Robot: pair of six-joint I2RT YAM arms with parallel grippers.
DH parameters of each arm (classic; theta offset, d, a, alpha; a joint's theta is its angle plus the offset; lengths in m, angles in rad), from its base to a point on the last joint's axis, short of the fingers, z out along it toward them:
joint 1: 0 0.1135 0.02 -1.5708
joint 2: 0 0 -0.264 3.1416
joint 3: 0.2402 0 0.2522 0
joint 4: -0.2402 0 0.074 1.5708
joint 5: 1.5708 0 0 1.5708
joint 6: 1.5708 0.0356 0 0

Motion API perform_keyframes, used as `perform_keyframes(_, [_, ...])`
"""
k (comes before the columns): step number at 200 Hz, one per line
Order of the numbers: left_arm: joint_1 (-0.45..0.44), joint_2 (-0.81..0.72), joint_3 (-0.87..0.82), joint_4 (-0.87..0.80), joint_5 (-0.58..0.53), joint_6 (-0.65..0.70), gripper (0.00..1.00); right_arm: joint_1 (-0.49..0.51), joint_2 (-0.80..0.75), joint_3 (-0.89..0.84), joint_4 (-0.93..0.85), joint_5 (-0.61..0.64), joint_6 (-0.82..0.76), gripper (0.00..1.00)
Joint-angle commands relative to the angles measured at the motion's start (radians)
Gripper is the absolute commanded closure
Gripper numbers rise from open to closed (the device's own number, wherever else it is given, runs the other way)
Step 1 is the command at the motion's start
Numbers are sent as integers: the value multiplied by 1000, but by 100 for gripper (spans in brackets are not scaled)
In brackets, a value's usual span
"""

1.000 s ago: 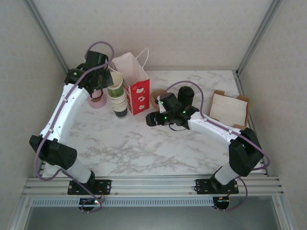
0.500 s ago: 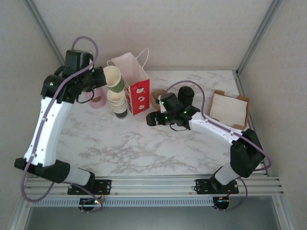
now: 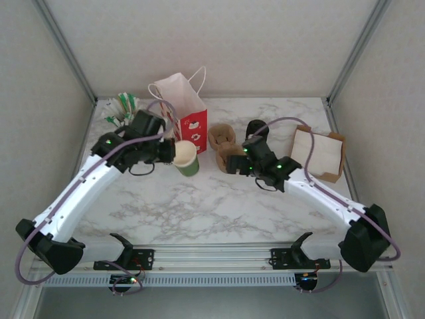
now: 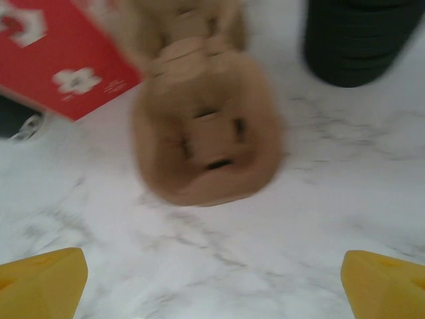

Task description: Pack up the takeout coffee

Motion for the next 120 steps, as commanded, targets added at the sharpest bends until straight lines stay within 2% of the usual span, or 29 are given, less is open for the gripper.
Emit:
perform_keyframes(1, [-59,-5,-79,77,-57,-39,100,-76,-69,-69,-55,56,81,1])
perform_keyframes(49, [-180,47,-245,231,-64,-114,100,-176,-162,-134,-86,27,105,1])
perform_keyframes(95, [-284,141,-285,268,-159,-152,100,-206,-181,-148,-91,15,106,1])
perform_keyframes(120, [-309,159,-310,319,-157,-171,100,-209,-173,-152,-78,1,106,1])
